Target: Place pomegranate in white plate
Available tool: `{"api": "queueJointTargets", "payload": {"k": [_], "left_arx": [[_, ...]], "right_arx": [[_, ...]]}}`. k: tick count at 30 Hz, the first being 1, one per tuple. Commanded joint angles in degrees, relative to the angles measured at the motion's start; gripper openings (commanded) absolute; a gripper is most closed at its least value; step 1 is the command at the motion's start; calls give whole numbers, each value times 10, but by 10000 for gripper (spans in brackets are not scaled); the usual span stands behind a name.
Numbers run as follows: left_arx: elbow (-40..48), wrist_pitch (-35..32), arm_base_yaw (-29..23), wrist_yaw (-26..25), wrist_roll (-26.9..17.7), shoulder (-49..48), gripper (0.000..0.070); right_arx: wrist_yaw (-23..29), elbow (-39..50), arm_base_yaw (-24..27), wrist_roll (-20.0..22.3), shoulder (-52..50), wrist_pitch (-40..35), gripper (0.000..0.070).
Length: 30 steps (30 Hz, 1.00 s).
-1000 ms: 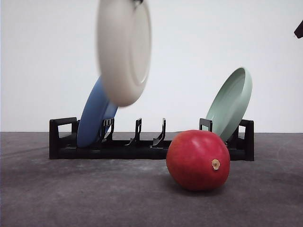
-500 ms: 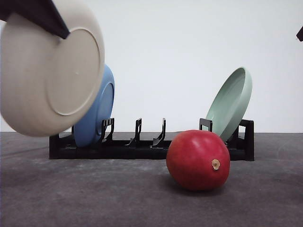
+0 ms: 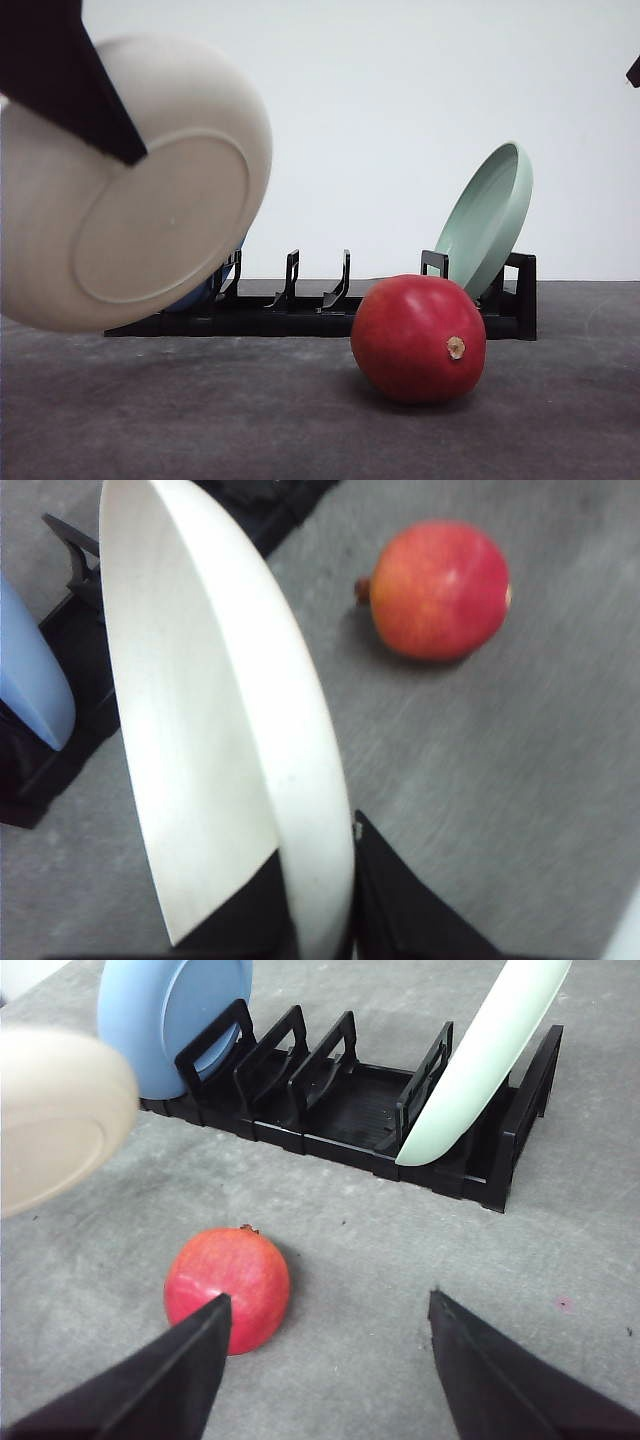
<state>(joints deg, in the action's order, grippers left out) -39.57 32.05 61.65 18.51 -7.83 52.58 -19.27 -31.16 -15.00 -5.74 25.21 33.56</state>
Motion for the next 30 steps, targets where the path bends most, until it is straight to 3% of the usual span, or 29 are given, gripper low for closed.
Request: {"api": "queueJointTargets", "payload": {"k": [1, 9, 15, 24, 27, 30], "left_arx": [[-10, -1, 15, 23, -50, 25, 9], [-10, -9, 59, 86, -125, 143, 9], [-10, -29, 79, 134, -136, 230, 10], [-10, -55, 99, 140, -136, 291, 35], [-10, -61, 108, 138, -136, 291, 80], [-10, -69, 117, 138, -136, 291, 204]], "right_arx": [[2, -8, -2, 6, 1, -5, 395], [2, -8, -2, 6, 1, -5, 395], [2, -8, -2, 6, 1, -5, 395], [2, -8, -2, 6, 1, -5, 395], [2, -8, -2, 6, 1, -5, 395], [2, -8, -2, 7, 1, -5, 395]]}}
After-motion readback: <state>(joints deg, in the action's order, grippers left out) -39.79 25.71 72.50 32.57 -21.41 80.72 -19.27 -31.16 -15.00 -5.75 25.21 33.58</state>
